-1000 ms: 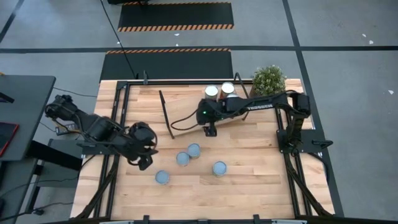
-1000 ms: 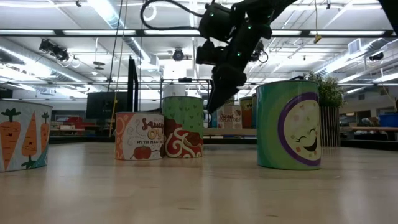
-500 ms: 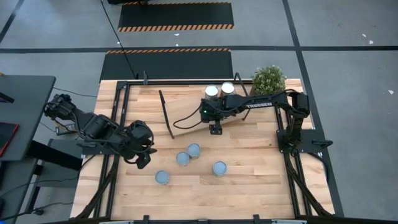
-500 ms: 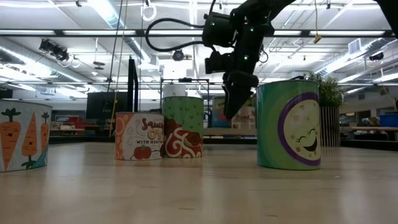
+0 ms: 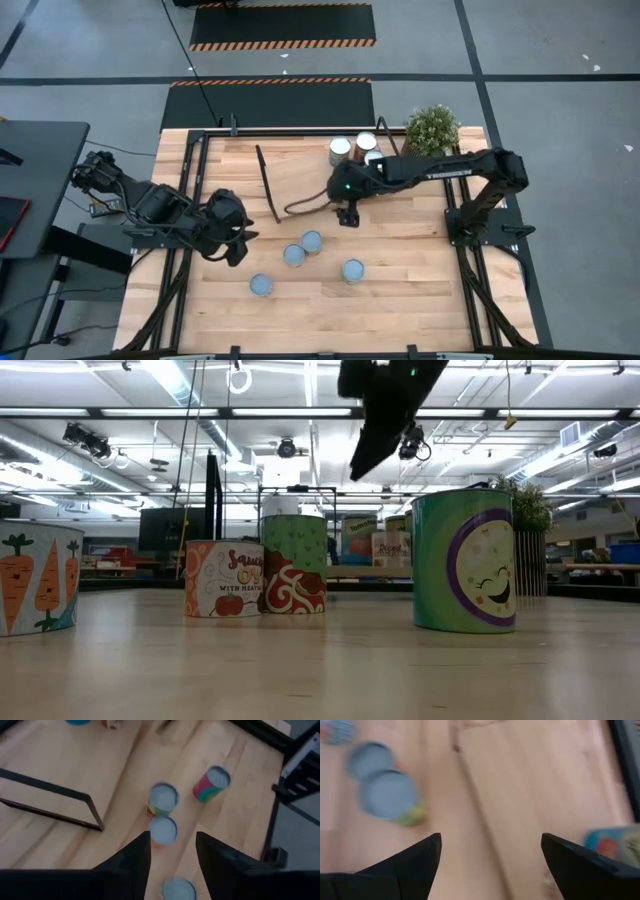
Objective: Pick and place cans onto a shelf
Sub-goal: Put the canned meatballs on the shelf
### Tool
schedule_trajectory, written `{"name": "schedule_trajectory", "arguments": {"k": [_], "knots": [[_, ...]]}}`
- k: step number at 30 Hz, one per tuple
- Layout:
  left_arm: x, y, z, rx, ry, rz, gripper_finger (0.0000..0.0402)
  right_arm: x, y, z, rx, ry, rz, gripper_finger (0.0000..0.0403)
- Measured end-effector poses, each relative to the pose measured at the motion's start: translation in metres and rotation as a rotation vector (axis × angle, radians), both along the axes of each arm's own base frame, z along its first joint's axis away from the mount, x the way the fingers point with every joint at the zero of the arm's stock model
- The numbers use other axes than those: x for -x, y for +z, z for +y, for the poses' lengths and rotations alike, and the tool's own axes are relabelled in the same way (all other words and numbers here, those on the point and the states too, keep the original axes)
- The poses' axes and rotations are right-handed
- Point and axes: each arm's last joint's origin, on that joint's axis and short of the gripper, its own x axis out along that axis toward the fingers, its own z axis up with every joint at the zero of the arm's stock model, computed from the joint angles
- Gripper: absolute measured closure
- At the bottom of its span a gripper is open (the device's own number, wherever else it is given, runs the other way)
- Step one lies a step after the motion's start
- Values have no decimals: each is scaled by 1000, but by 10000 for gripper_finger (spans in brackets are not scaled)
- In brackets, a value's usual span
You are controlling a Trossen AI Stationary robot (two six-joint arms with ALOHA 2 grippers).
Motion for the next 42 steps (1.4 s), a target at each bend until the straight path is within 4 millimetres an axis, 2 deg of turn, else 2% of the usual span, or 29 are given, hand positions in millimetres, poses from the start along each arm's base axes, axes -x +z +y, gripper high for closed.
{"name": "schedule_trajectory", "arguments": {"k": [6, 12, 16, 20, 24, 28, 32, 36, 42], "knots": [[-3, -2, 0, -41, 29, -11, 239, 2, 5, 28, -106, 76, -22, 53], [-8, -1, 0, -53, 20, -35, 239, 2, 5, 48, -156, 86, -30, 52], [-14, -4, -2, -93, 8, -18, 239, 3, 5, 58, -167, 103, -35, 42], [-23, -10, 0, -99, 76, -10, 238, 0, 7, 64, -194, 138, -70, 17], [-28, -14, 2, -87, 107, 6, 214, -10, 8, 68, -194, 164, -161, 7], [-30, -15, 6, -5, 67, 53, 164, -28, -7, 73, -186, 170, -198, 5], [-19, -13, 10, 75, 24, 117, 130, -41, -20, 75, -192, 168, -218, 4], [-10, -10, 11, 102, 36, 124, 128, -49, -31, 76, -167, 192, -222, 3], [-6, -7, 14, 93, 45, 105, 145, -62, -51, 79, -126, 235, -226, 3]]}}
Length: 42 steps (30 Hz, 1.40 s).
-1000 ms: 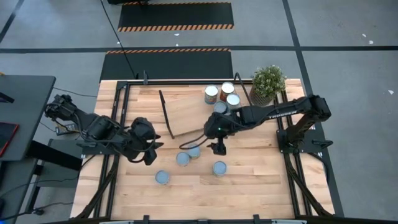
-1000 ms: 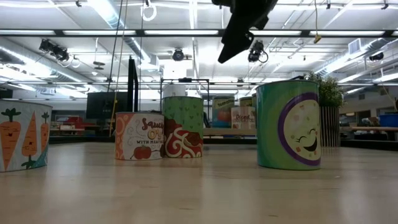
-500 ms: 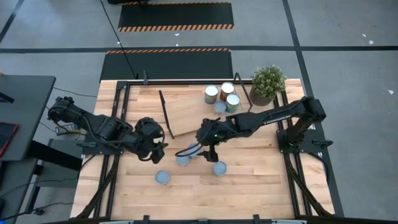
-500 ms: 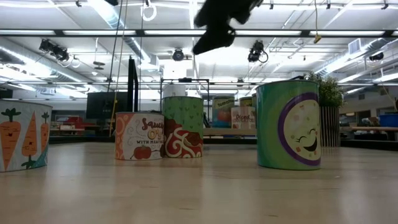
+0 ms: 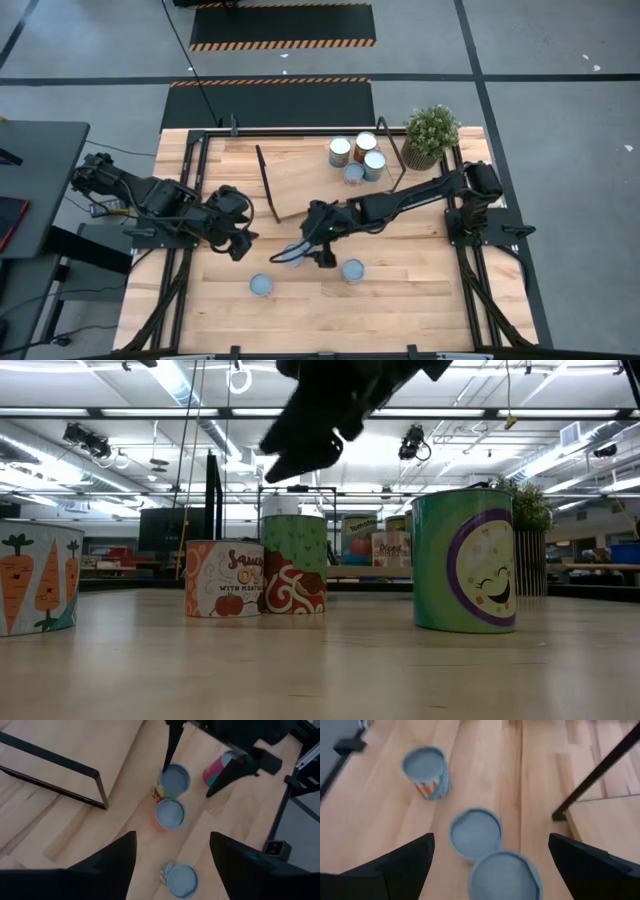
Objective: Pick and place cans onto a shelf
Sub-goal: Put the canned meatballs on the shelf
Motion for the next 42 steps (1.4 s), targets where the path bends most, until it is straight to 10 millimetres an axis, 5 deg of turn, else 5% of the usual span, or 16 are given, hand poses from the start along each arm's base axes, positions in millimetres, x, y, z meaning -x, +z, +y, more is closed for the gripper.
{"name": "schedule_trajectory", "arguments": {"k": [12, 17, 24, 28, 33, 38, 42], "knots": [[2, -1, 1, -8, -4, 22, 174, -7, -52, -1, 74, -4, 187, 3], [2, -1, 1, -6, -2, 21, 183, -5, -56, -2, 91, -12, 221, 13], [2, -1, 1, -9, -5, 23, 189, -7, -56, -3, 88, -16, 208, 81], [2, -1, 1, -9, -4, 23, 189, -4, -37, -8, 113, -1, 238, 109], [2, -1, 1, -8, -4, 22, 189, 2, 16, -30, 162, 12, 205, 100], [2, -1, 1, -12, -6, 19, 189, 12, 63, -77, 160, -103, 79, 93], [1, 0, 1, -31, -10, 8, 189, 16, 63, -126, 132, -255, 81, 93]]}}
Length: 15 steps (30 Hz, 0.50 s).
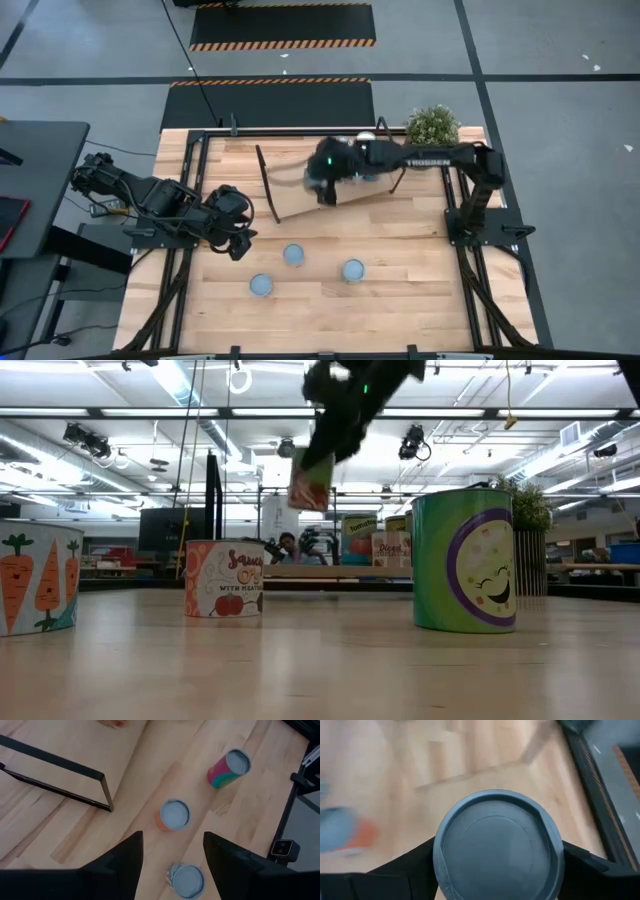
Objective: Pick and place cans onto a shelf
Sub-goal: Put the canned meatballs on the shelf
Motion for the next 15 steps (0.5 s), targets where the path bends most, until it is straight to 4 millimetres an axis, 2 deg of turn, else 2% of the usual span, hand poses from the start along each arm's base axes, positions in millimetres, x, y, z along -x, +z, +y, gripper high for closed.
{"name": "schedule_trajectory", "arguments": {"k": [4, 7, 15], "knots": [[0, 0, 0, -13, 6, -5, 189, 0, -14, -38, -22, -127, 21, 93], [0, 0, 0, -16, 7, -6, 189, -4, -25, -53, -8, -164, 29, 93], [0, 0, 0, -18, 4, -6, 189, -15, -57, -56, -6, -112, 115, 82]]}}
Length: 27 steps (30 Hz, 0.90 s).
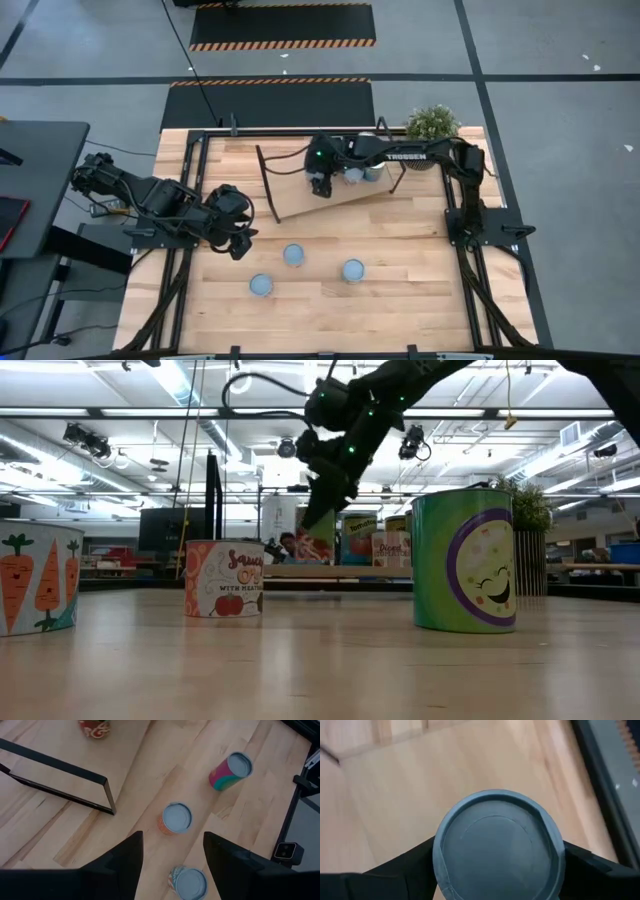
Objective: Pick and place cans onto a shelf
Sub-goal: Put the canned meatballs on the shelf
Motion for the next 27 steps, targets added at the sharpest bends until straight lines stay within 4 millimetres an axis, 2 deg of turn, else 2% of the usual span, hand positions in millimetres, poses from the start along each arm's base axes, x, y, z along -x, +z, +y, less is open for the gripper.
{"name": "schedule_trajectory", "arguments": {"k": [10, 19, 27], "knots": [[-1, 1, 0, 6, 1, -11, 189, 1, -2, -2, 78, -10, 43, 8], [-2, 1, -1, 4, 5, -24, 189, 0, 0, -6, 202, -17, 67, 15], [-2, 2, 0, -2, 11, -33, 189, -9, 11, -12, 329, -89, -48, 25]]}}
